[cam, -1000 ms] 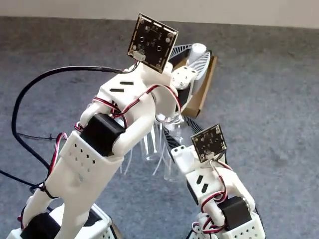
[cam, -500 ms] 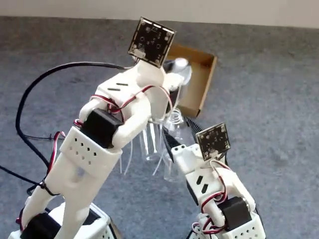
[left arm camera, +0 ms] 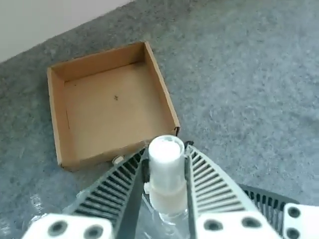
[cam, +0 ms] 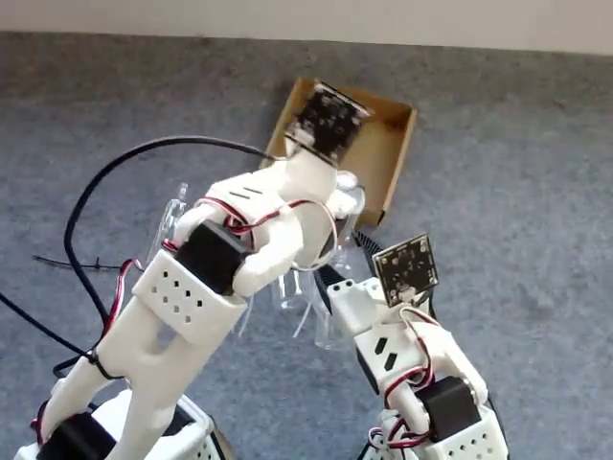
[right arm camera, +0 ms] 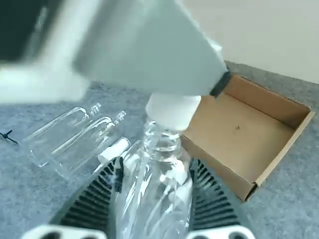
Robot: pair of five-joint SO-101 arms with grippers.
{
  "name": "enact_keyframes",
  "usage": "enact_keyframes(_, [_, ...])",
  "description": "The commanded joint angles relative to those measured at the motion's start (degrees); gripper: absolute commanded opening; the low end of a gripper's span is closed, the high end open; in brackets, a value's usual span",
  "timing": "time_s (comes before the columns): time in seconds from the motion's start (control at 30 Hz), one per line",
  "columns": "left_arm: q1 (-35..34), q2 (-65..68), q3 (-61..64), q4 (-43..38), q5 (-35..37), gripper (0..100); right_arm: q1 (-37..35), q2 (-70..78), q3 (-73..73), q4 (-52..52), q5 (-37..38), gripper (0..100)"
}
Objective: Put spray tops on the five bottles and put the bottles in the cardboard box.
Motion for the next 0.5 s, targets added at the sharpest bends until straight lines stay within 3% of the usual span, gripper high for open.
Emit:
enact_keyframes(0.0, [0.4, -1.3, 1.5, 1.1, -1.5, 5, 0.2, -0.7, -1.0, -1.7, -0.4, 0.5])
enact_keyframes(0.23, [0.3, -1.3, 1.8, 5.5, -1.6, 5, 0.3, -0.7, -1.0, -1.7, -0.6, 0.5])
enact_keyframes(0.47, [-4.9, -1.3, 2.0, 5.5, -1.5, 9, 0.4, -0.7, -1.0, -1.7, -0.4, 0.5])
